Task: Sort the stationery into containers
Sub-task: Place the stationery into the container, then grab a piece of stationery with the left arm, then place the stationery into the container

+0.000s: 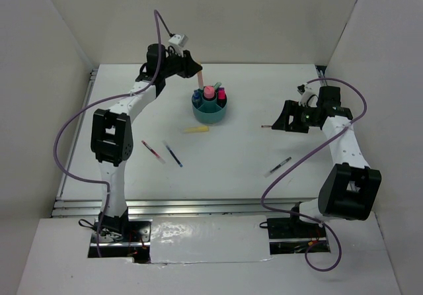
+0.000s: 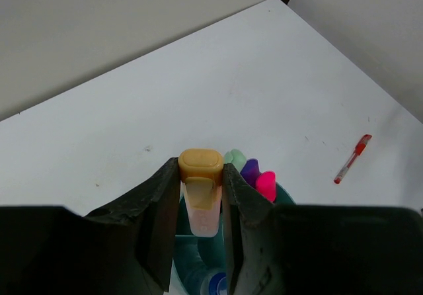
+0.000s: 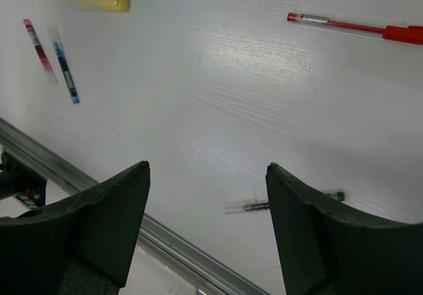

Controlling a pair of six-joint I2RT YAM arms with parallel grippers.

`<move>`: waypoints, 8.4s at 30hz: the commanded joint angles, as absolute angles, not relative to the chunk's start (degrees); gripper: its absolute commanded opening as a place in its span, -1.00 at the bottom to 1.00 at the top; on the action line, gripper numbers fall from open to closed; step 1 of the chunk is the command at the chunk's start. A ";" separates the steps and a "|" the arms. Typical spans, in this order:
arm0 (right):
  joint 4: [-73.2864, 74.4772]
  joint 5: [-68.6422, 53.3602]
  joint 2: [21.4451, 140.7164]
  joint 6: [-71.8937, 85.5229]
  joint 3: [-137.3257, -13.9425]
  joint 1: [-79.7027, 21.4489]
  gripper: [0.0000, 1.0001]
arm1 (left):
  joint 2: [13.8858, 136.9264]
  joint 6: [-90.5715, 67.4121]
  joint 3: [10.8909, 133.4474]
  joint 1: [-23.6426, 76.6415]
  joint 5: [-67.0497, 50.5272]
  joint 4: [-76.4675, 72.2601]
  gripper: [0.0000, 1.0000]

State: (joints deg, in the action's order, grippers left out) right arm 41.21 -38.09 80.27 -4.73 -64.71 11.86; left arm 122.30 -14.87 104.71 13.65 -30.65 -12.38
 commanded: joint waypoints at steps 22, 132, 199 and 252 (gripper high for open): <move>40.69 -37.44 81.04 -5.54 -66.45 11.51 0.55 | 124.54 -9.41 102.40 14.94 -32.17 -20.74 -0.55; 40.78 -38.32 77.26 -5.27 -65.74 10.99 0.67 | 113.80 42.20 85.33 35.05 -3.96 51.85 0.26; 40.69 -40.52 76.20 -5.18 -65.74 11.78 0.67 | 105.32 6.10 121.06 28.78 -15.11 27.94 -1.00; 40.87 -37.62 76.91 -5.27 -65.57 11.69 1.00 | 127.62 2.11 120.06 15.82 -33.05 14.86 -1.00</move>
